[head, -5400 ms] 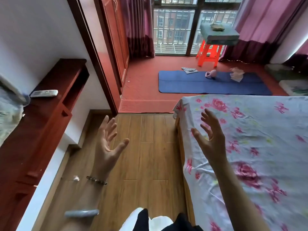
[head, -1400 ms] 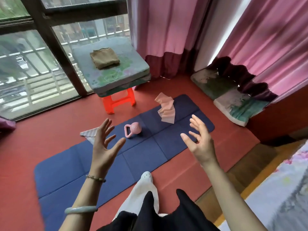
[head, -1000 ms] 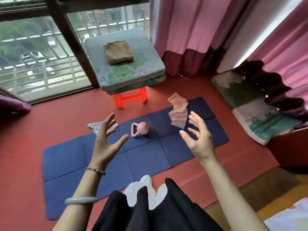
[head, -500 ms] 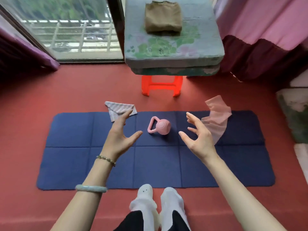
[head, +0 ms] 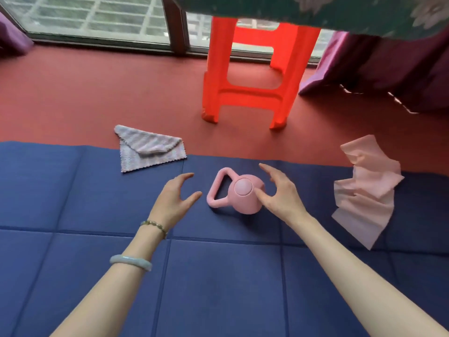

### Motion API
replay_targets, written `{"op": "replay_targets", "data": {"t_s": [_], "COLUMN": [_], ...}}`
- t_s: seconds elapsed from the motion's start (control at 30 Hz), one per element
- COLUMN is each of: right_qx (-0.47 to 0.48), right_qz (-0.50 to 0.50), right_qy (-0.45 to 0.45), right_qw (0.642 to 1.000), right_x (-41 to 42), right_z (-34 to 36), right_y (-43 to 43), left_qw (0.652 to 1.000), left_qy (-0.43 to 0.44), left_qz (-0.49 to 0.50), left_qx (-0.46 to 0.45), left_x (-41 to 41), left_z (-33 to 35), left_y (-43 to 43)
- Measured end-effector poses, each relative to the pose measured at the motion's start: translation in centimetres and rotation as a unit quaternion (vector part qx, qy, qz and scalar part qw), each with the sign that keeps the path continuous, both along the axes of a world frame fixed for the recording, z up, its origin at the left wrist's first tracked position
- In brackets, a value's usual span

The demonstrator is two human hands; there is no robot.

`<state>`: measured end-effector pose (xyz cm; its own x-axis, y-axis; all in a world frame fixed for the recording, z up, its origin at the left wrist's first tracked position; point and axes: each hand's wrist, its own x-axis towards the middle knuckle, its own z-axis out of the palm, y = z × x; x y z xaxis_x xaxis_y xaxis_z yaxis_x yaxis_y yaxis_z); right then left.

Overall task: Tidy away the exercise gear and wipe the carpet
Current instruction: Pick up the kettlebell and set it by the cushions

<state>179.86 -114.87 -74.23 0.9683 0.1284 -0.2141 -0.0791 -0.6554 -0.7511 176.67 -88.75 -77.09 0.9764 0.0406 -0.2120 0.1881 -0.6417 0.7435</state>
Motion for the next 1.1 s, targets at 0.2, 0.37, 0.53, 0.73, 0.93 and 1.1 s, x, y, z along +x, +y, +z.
{"op": "replay_targets", "data": {"t_s": [0.2,0.37,0.53,0.73,0.93,1.1], "right_qx": [-0.071,-0.061,-0.033,-0.032,0.281,0.381], "right_qz": [0.043,0.057,0.043,0.089,-0.201,-0.283], "right_qy": [0.04,0.122,0.108,0.053,0.206,0.254], "right_qw": [0.996,0.989,0.993,0.994,0.916,0.843], "right_x": [4.4,6.4,5.1,1.8,0.3,0.5], "right_z": [-9.9,-13.9,-14.7,-15.1,-17.1,-16.7], "right_y": [0.0,0.2,0.0,-1.1,-3.0,-3.4], "left_qw": [0.998,0.999,0.986,0.948,0.945,0.954], "left_qy": [0.028,0.042,0.105,0.1,0.065,0.068], "left_qz": [-0.043,-0.014,0.093,0.193,0.168,0.144], "left_qx": [0.047,0.017,-0.094,-0.232,-0.272,-0.255], "left_x": [2.2,2.0,1.7,2.5,2.6,2.1], "left_z": [-11.2,-16.2,-17.9,-17.5,-17.1,-15.9], "left_y": [-2.3,-4.7,-5.8,-6.6,-7.5,-8.8]}}
